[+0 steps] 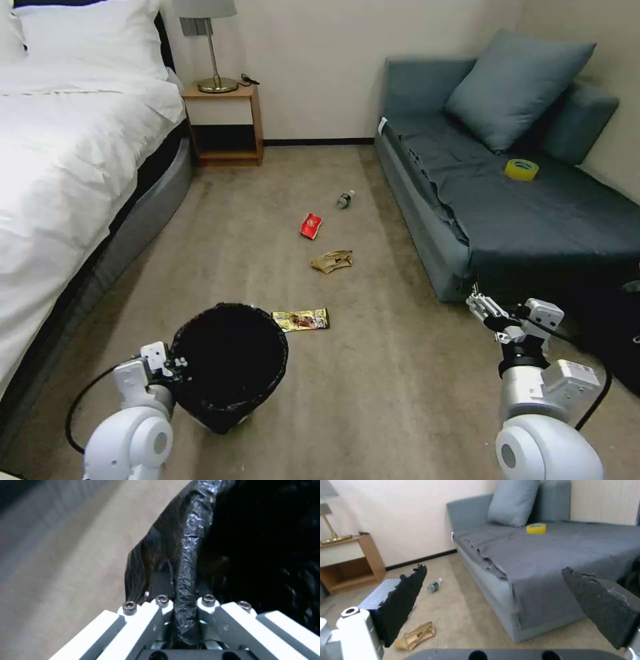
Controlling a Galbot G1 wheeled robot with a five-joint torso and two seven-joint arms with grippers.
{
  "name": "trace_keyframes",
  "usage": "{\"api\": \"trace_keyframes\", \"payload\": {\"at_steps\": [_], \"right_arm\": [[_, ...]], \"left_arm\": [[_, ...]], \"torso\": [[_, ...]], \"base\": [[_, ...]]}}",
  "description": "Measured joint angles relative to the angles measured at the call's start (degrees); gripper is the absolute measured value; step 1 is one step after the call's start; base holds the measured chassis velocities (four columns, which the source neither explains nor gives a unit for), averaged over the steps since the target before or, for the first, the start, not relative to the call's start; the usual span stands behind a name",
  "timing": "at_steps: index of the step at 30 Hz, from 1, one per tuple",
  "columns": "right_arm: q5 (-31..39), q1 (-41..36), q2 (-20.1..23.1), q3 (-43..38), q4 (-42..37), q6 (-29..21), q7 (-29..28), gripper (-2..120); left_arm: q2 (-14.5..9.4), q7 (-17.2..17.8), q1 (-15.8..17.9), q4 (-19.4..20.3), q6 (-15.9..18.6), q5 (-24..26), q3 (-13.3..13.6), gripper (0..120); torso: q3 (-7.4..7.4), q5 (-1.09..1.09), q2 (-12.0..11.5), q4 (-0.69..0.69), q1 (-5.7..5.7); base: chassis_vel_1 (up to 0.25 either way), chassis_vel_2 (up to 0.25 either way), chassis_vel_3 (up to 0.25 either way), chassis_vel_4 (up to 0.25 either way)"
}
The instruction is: Pick up the trash bin, then pick up the garbage on the floor and place it into the trash bin.
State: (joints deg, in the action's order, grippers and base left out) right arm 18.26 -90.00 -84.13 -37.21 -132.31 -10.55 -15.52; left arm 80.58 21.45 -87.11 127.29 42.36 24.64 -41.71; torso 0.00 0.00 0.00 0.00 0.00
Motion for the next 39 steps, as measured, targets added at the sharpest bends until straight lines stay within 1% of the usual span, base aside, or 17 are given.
{"api": "trace_keyframes", "payload": {"at_steps": [3,4,6,11,16,17,24,28,34,39], "right_arm": [[0.07,-0.34,0.22,0.54,0.61,2.67,0.22,100],[0.07,-0.34,0.22,0.54,0.61,2.67,0.22,100],[-0.94,-0.61,0.24,0.93,1.16,4.43,0.8,100],[-2.51,-2.11,0.81,2.93,1.96,6.34,1.65,100],[-4.01,-2.58,0.9,4.33,2.93,8.02,2.33,100],[-5.38,-2.65,0.56,5.67,4.01,9.81,3.54,100],[-7.1,-2.94,0.39,6.87,5.29,12.86,5.44,100],[-7.26,-3.05,0.34,7.27,5.46,13.31,5.74,100],[-7.34,-3.18,0.32,7.41,5.51,13.52,5.9,100],[-7.34,-3.38,0.32,7.32,5.45,13.6,5.95,100]], "left_arm": [[0.4,-1.61,-0.61,0.89,-0.02,-3.33,-1.41,2],[0.4,-1.61,-0.61,0.89,-0.02,-3.33,-1.41,2],[0.7,-2.13,-0.94,1.08,-0.06,-5.35,-2.02,2],[1.41,-2.59,-1.59,1.32,-0.1,-7.33,-2.75,2],[1.73,-2.58,-1.82,1.24,-0.11,-7.51,-2.84,2],[2.06,-2.59,-2.14,1.19,-0.14,-7.57,-3.02,2],[2.15,-2.52,-2.67,1.56,-0.17,-7.17,-4.25,2],[2.13,-2.5,-2.77,1.76,-0.18,-6.88,-4.75,2],[2.16,-2.48,-2.84,1.8,-0.2,-6.72,-4.96,2],[2.15,-2.46,-2.61,1.5,-0.23,-6.47,-5.15,2]], "torso": [[0.0,-0.01,0.0,-0.01,0.0],[0.0,-0.01,0.0,-0.01,0.0],[0.0,0.0,0.0,0.0,0.0],[0.0,0.0,0.0,-0.01,0.0],[0.0,-0.01,0.0,0.0,0.0],[0.0,0.0,0.0,0.0,0.0],[0.0,0.0,0.0,0.0,0.0],[0.0,0.0,0.0,0.0,0.0],[-0.01,0.0,0.0,0.0,0.0],[0.0,0.0,0.0,0.0,0.0]], "base": [[0.0,0.0,0.0,0.0],[0.0,0.0,0.0,0.0],[0.0,0.0,0.0,0.0],[0.0,0.0,0.0,0.0],[0.0,0.0,0.0,0.0],[0.0,0.0,0.0,0.0],[0.0,0.0,0.0,0.0],[0.0,0.0,0.0,0.0],[-0.091,0.067,0.064,-0.071],[-0.17,0.164,0.187,-0.192]]}}
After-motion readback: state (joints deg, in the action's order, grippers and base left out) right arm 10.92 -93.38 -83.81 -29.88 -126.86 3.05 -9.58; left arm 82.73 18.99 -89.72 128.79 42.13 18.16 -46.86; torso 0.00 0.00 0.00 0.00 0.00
